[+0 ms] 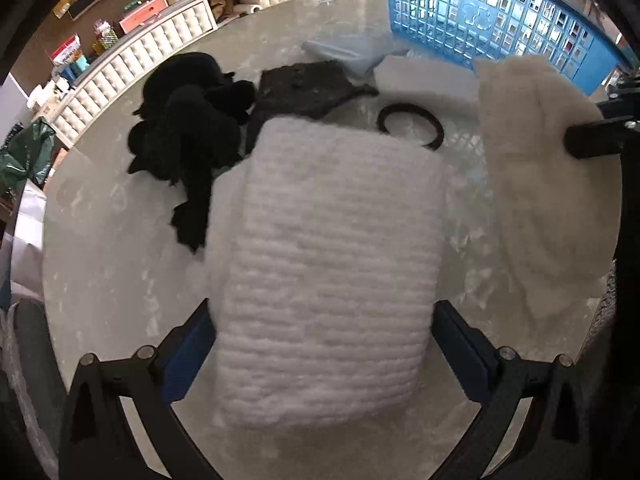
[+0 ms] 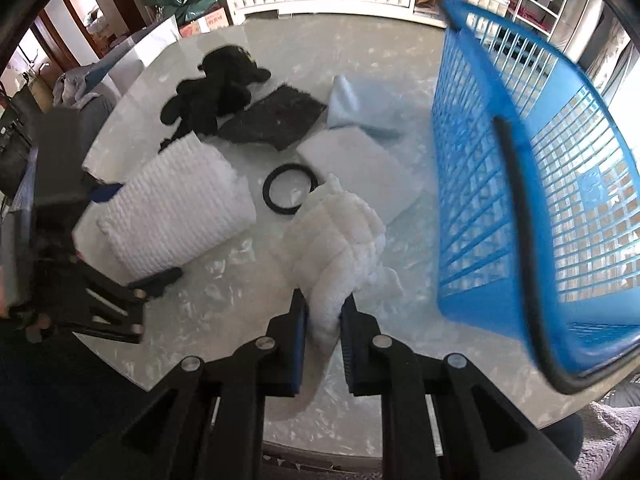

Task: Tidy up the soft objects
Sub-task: 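Lift the fluffy towel with the right tool while the left tool grasps the white waffle towel, then carry the fluffy towel into the blue basket and open the right tool while the left holds the waffle towel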

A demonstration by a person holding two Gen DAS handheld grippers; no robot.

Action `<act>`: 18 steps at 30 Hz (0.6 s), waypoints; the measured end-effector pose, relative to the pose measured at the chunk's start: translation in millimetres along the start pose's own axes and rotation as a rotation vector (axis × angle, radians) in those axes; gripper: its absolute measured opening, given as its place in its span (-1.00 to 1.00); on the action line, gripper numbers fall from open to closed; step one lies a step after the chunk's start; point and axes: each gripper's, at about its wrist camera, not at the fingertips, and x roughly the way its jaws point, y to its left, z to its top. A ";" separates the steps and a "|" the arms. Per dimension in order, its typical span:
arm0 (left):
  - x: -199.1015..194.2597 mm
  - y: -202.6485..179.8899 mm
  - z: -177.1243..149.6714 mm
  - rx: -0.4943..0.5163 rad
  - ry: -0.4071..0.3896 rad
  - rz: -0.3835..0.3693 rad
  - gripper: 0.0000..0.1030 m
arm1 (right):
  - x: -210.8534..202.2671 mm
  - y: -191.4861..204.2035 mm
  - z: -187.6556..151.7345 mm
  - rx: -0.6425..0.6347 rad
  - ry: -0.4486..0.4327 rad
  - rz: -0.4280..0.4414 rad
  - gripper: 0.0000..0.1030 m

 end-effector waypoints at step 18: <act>-22.8 12.4 5.2 -0.122 0.001 -0.054 -0.02 | -62.5 7.9 11.6 -0.035 -0.079 0.043 -0.72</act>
